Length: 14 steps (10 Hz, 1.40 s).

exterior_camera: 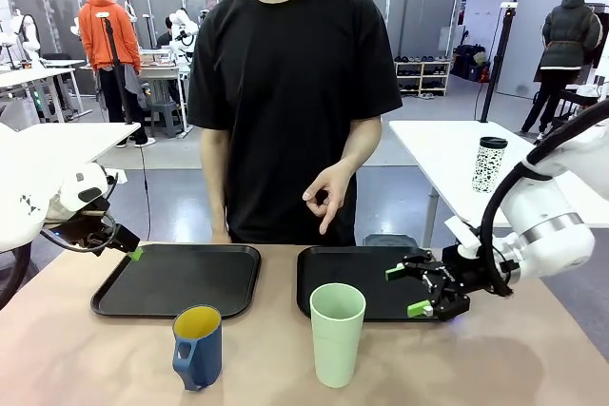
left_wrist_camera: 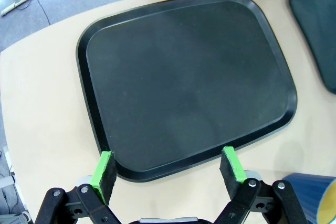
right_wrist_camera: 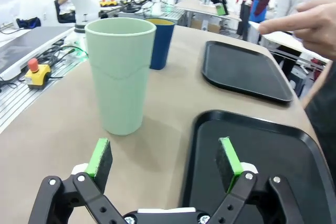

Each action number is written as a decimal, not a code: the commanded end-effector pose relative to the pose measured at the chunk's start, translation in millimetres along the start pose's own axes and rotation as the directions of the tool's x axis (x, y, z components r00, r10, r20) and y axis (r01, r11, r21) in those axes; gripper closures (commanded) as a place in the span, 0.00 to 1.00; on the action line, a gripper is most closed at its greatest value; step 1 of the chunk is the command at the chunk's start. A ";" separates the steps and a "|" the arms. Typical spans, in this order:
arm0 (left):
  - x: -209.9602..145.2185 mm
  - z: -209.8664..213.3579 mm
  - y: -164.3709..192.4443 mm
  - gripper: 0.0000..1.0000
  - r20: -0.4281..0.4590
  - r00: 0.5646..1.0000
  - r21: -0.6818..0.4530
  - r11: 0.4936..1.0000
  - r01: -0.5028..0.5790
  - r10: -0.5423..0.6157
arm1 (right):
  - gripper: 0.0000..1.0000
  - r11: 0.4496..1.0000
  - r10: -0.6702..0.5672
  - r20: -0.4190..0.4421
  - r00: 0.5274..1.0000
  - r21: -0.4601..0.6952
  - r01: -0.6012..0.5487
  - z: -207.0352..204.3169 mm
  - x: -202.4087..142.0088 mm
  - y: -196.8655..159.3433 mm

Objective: Sort and store the cups by type.
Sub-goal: Pick up the Reusable plastic cup.

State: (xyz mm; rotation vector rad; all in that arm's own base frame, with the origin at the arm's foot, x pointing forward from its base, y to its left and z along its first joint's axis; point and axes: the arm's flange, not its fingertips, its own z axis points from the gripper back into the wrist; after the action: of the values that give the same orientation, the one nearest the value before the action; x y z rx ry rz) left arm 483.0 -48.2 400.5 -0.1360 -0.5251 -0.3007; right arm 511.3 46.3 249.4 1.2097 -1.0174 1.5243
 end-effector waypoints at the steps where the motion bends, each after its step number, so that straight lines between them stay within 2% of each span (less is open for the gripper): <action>1: 1.0 0.6 -0.1 0.00 0.002 1.000 0.000 1.000 0.002 -0.002 | 0.00 0.999 -0.008 -0.008 1.000 0.034 0.008 -17.6 1.0 3.6; 4: 1.0 0.6 -0.1 0.00 0.002 1.000 0.000 1.000 0.002 -0.002 | 0.00 0.999 -0.024 -0.027 0.999 0.023 0.025 -42.8 -1.6 11.6; 8: 1.0 0.6 -0.1 0.00 0.002 1.000 0.000 1.000 0.002 -0.002 | 0.00 0.998 -0.035 0.008 0.999 -0.047 0.035 -70.3 -6.9 25.1; 12: 1.0 0.6 -0.1 0.00 0.002 1.000 0.000 1.000 0.002 -0.002 | 0.00 1.000 -0.012 -0.027 1.000 -0.024 0.011 -85.8 -9.3 46.1; 14: 1.0 0.6 -0.1 0.00 0.002 1.000 0.000 1.000 0.002 -0.002 | 0.00 1.000 -0.004 -0.010 1.000 -0.018 0.004 -94.3 -11.3 56.8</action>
State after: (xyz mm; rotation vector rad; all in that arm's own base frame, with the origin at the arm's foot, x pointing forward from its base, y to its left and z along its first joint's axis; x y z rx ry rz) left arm 483.0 -48.2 400.5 -0.1360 -0.5251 -0.3007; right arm 458.6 119.2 236.9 1.2249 -0.9756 1.4896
